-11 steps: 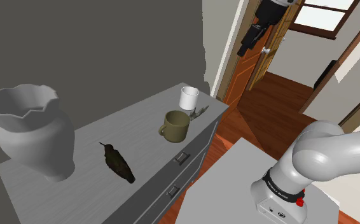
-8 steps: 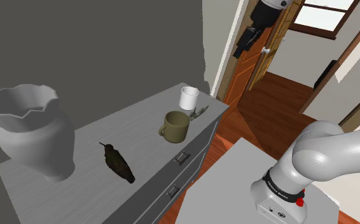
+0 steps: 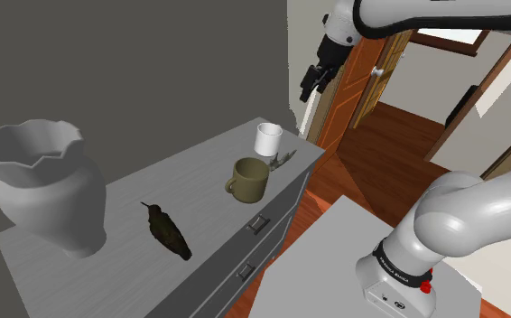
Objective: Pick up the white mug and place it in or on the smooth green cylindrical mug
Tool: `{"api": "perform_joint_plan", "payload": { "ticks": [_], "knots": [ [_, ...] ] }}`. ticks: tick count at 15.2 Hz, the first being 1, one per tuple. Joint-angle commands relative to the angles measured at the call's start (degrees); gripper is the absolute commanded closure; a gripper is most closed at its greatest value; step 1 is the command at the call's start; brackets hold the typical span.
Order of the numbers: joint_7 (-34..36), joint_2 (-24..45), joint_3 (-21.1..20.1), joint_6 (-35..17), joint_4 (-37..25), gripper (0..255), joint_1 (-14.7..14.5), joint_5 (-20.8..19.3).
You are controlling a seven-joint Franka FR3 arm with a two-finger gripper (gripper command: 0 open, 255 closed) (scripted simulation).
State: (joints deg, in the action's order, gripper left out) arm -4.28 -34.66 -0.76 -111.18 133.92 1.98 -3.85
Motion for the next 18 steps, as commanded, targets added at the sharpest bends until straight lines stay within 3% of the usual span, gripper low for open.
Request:
{"api": "perform_joint_plan", "payload": {
  "ticks": [1, 11, 18],
  "knots": [
    [1.37, 4.0, -0.38, -3.22, -0.2, 0, 0.11, 0.29],
    [6.73, 23.79, -1.24, -16.17, -3.96, 0, 0.76, 1.14],
    [9.63, 37.08, -1.36, -21.88, -9.71, 0, 0.86, 1.58]
  ]
}}
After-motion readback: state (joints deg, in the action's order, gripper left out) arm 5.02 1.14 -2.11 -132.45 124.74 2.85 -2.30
